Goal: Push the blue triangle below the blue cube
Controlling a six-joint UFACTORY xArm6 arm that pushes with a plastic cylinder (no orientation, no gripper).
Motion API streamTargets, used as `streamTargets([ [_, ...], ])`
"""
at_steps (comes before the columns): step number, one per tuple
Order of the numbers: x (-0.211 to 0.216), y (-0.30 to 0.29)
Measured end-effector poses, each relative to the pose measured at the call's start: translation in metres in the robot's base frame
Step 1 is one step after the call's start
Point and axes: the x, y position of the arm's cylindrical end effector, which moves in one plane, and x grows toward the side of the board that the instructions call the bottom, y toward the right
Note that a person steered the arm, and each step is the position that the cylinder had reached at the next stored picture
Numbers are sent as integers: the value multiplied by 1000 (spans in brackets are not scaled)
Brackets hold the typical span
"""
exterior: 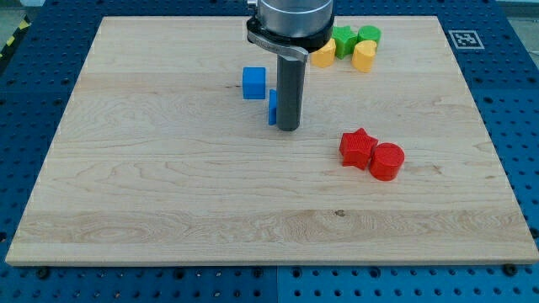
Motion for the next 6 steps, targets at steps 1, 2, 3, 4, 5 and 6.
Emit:
streamTargets([
  [1, 0, 20],
  [2, -1, 41],
  [3, -13, 42],
  [4, -17, 41],
  [5, -17, 26],
  [6, -17, 2],
])
